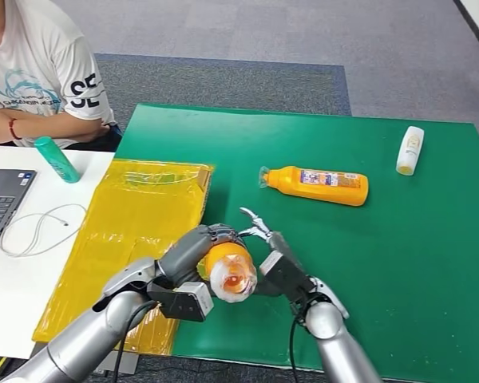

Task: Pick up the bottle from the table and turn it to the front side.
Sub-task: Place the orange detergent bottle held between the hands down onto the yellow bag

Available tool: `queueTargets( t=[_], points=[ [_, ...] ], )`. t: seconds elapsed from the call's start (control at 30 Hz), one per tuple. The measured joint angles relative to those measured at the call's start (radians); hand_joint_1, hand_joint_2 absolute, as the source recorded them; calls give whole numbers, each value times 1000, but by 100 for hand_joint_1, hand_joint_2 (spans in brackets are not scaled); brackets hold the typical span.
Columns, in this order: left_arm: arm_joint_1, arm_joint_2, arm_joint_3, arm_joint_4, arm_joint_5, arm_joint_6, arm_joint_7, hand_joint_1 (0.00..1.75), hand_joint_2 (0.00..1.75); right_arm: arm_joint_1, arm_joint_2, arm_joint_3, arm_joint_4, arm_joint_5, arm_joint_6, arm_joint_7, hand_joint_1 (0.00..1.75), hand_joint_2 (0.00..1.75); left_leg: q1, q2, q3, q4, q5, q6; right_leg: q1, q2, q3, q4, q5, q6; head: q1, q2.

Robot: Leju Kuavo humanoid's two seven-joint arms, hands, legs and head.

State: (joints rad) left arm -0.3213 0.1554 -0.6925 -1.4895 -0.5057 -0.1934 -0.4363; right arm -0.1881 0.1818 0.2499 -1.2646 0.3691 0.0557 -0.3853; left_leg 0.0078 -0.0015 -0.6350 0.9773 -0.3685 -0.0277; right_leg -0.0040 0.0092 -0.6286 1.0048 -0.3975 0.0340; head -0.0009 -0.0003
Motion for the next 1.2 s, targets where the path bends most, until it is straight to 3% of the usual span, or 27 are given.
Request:
queueTargets(
  t=[0.17, 0.3, 0.73, 0.83, 0.9, 1.0, 1.2],
  points=[
    [27, 19, -15, -45, -9, 2, 6, 175, 175, -21, -19, -243, -68, -69, -13, 22, 0, 175, -1, 1, 0, 0, 0, 1, -2, 1, -1, 0, 1, 1, 0, 0],
    [33, 23, -27, -67, -12, 2, 13, 175, 175, -22, -24, -346, -109, -65, 10, 31, 0, 175, -1, 0, 0, 0, 0, 1, -2, 1, -1, 0, 1, 1, 0, 0],
    [33, 23, -52, -84, -14, 5, 15, 175, 175, -22, -25, -424, -129, -20, 34, 31, 0, 175, -1, 1, 0, 0, 0, 1, -2, 1, -1, 0, 1, 1, 0, 0],
    [21, 30, -55, -81, 23, -35, 22, 175, 175, -24, -25, -424, -127, -7, 43, 33, 0, 175, -1, 1, 0, 0, 0, 1, -2, 1, -1, 0, 1, 1, 0, 0],
    [-9, 55, -63, -63, 134, -134, 24, 175, 175, -35, -25, -422, -116, 3, 57, 33, 0, 175, -1, 1, 0, 0, 0, 0, -2, 1, -1, 1, 1, 1, 0, 0],
    [-65, 130, -67, -7, 334, -277, 1, 175, 175, -62, -25, -408, -81, 16, 69, 28, 0, 175, -1, 1, 0, 0, 2, -2, -1, 2, -3, 2, 2, -1, 0, 0],
    [-144, 260, -27, 109, 434, -324, 34, 175, 175, -87, -25, -374, -22, 25, 64, 20, 0, 175, 2, 1, -1, 0, 4, -5, 2, 2, -4, 3, 3, -4, 0, 0]
  ],
)
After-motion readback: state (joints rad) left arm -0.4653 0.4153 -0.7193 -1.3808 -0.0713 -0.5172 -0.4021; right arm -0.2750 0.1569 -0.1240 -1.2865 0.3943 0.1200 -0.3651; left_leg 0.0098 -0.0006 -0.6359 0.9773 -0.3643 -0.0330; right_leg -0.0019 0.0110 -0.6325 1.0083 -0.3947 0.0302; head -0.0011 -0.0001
